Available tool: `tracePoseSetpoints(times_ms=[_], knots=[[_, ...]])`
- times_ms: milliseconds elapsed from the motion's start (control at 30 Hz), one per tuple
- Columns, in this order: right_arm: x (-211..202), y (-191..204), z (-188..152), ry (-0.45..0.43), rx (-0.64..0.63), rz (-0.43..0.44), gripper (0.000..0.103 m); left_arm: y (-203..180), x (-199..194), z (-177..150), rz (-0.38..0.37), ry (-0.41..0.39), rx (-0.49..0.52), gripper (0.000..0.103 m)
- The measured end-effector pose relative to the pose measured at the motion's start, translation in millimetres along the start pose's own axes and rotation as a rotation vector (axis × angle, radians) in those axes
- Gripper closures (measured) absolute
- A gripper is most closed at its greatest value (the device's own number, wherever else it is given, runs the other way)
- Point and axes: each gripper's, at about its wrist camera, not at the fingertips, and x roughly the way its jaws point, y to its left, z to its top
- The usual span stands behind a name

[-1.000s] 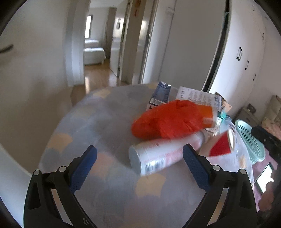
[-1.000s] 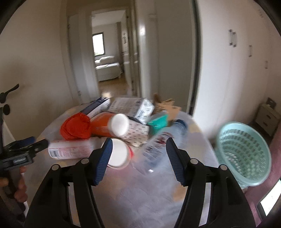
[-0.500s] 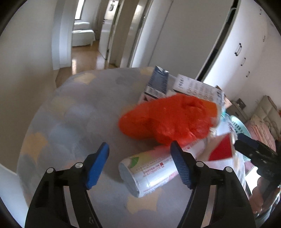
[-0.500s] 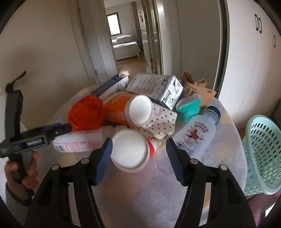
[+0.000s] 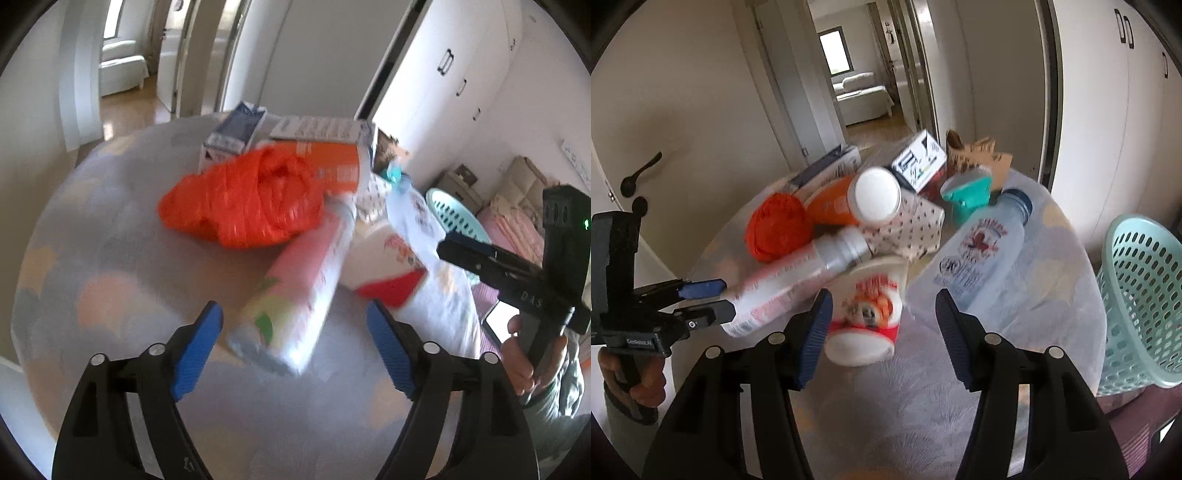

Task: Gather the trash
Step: 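Grasp the pink spray can with the left tool while the right tool grasps the red-white paper cup, then carry the spray can and paper cup over the green basket and release both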

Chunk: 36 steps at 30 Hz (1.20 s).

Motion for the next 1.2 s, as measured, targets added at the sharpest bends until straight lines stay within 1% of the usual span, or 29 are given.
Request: tracePoseSetpoints(times_ms=[33,67,100,133,200,267,333,433,500,567,600,633,667,700,733,800,900,1067,1200], knots=[[4,2,3,0.004,-0.005,0.003,0.048,0,3,4,0.008,0.000,-0.001,0.023],[6,3,4,0.012,-0.009,0.004,0.044,0,9,8,0.001,0.013,0.003,0.023],[11,6,4,0.027,-0.014,0.005,0.039,-2,16,12,-0.006,0.031,0.007,0.023],[12,5,2,0.038,-0.016,0.011,0.038,-2,25,16,0.001,0.058,0.014,0.023],[18,11,-4,0.067,-0.028,0.026,0.038,-4,36,23,0.020,0.089,0.031,0.023],[25,15,-11,0.088,-0.045,0.021,0.038,-6,46,28,0.043,0.111,0.044,0.024],[33,18,-16,0.101,-0.054,0.010,0.038,-7,56,31,0.044,0.145,0.041,0.027],[40,19,-18,0.111,-0.059,-0.011,0.038,-4,63,30,0.021,0.165,0.015,0.030],[44,17,-17,0.116,-0.048,-0.004,0.038,-5,66,27,0.025,0.169,0.013,0.032],[45,17,-16,0.122,-0.040,0.004,0.039,-9,65,23,0.044,0.167,0.029,0.033],[44,16,-16,0.123,-0.033,0.013,0.044,-11,64,21,0.050,0.167,0.031,0.034],[46,17,-16,0.123,-0.031,0.017,0.044,-13,64,21,0.053,0.166,0.032,0.038],[43,16,-17,0.120,-0.029,0.013,0.044,-13,63,20,0.052,0.166,0.032,0.039],[40,16,-18,0.113,-0.027,0.005,0.044,-15,63,20,0.048,0.165,0.030,0.042],[38,16,-20,0.106,-0.026,0.000,0.044,-18,62,18,0.041,0.159,0.027,0.047],[27,12,-22,0.092,-0.021,0.004,0.044,-23,59,14,0.030,0.146,0.027,0.053],[7,3,-24,0.059,-0.010,-0.005,0.044,-30,49,7,0.026,0.106,0.012,0.055],[-21,-16,-18,0.006,0.028,-0.014,0.044,-45,25,0,-0.014,0.030,-0.013,0.056],[-43,-32,-15,-0.046,0.057,-0.029,0.044,-60,12,-2,-0.046,-0.010,-0.003,0.056]])
